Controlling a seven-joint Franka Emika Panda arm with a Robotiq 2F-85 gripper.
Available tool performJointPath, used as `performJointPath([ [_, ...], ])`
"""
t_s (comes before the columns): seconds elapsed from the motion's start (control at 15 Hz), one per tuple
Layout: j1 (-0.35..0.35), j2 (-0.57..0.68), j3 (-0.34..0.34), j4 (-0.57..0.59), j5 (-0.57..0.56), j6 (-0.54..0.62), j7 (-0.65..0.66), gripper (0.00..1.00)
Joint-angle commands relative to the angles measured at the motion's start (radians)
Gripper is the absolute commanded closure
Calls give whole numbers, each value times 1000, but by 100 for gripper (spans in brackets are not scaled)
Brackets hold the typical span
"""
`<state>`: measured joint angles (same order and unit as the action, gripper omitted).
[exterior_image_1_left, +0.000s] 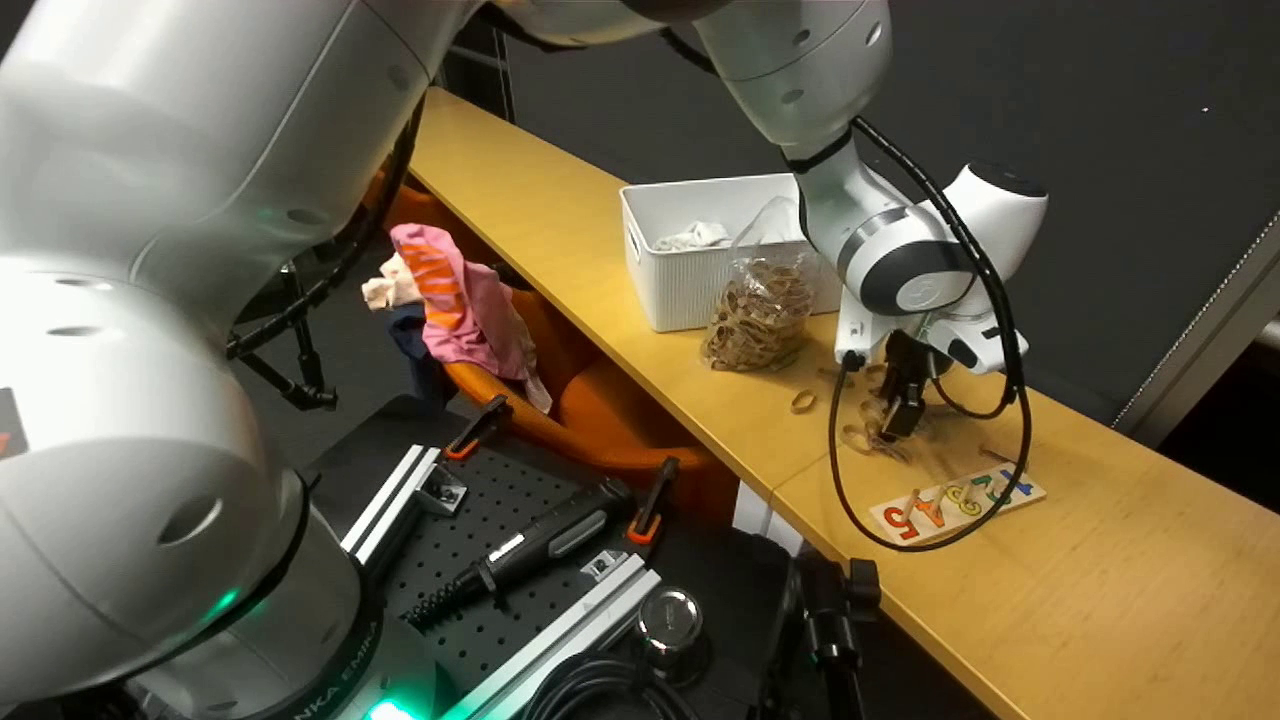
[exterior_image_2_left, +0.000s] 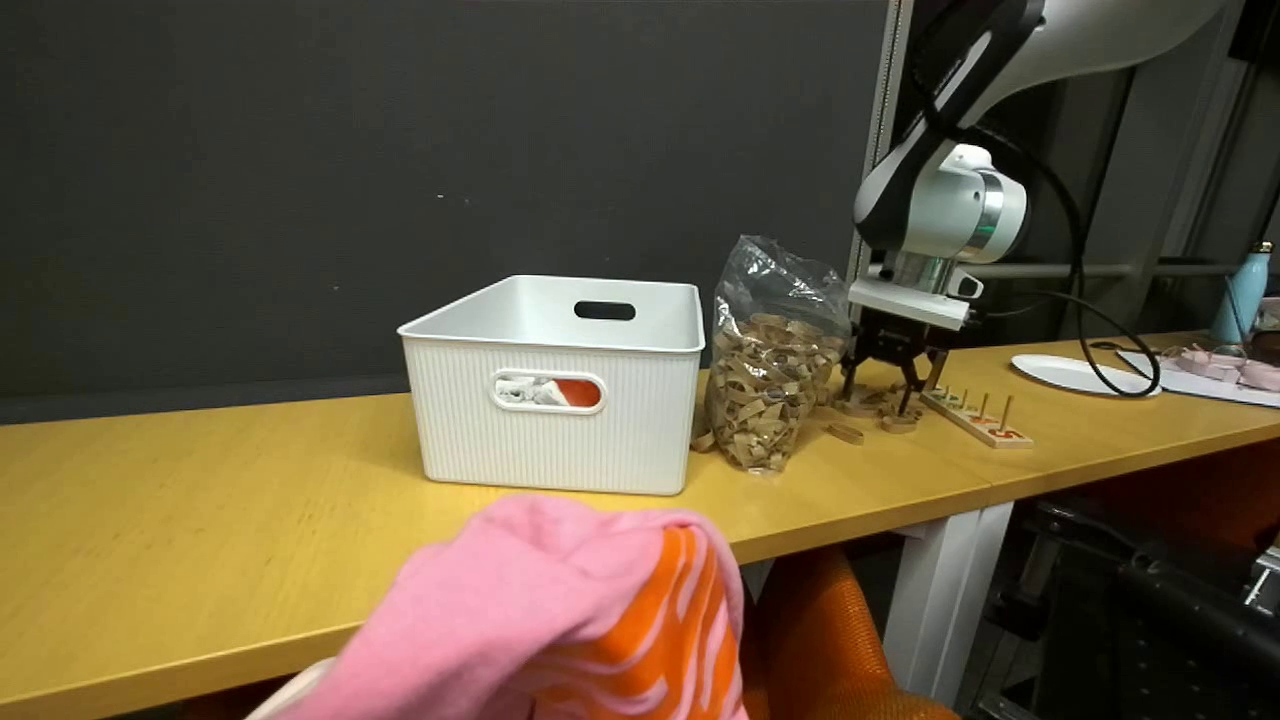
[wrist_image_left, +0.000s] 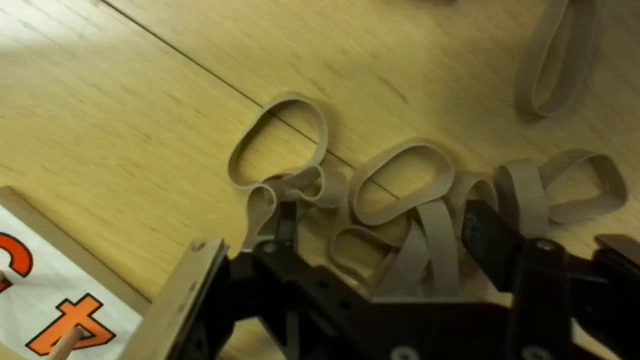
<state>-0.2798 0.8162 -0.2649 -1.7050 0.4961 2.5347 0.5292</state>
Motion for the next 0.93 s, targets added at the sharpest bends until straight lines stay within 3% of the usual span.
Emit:
performJointPath([
  [0.0,-20,22,13,46,-31,-55,11,31],
  [0.07,-23,27,13,55,-31,-68,12,28],
  [0.13,-23,29,11,59,-31,-77,13,51],
  [0.27,-26,32,10,69,-31,-88,13,57],
  [0.6,-30,37,10,85,-30,-107,13,96],
  [0.87,-25,12,4,62,-29,-91,14,100],
])
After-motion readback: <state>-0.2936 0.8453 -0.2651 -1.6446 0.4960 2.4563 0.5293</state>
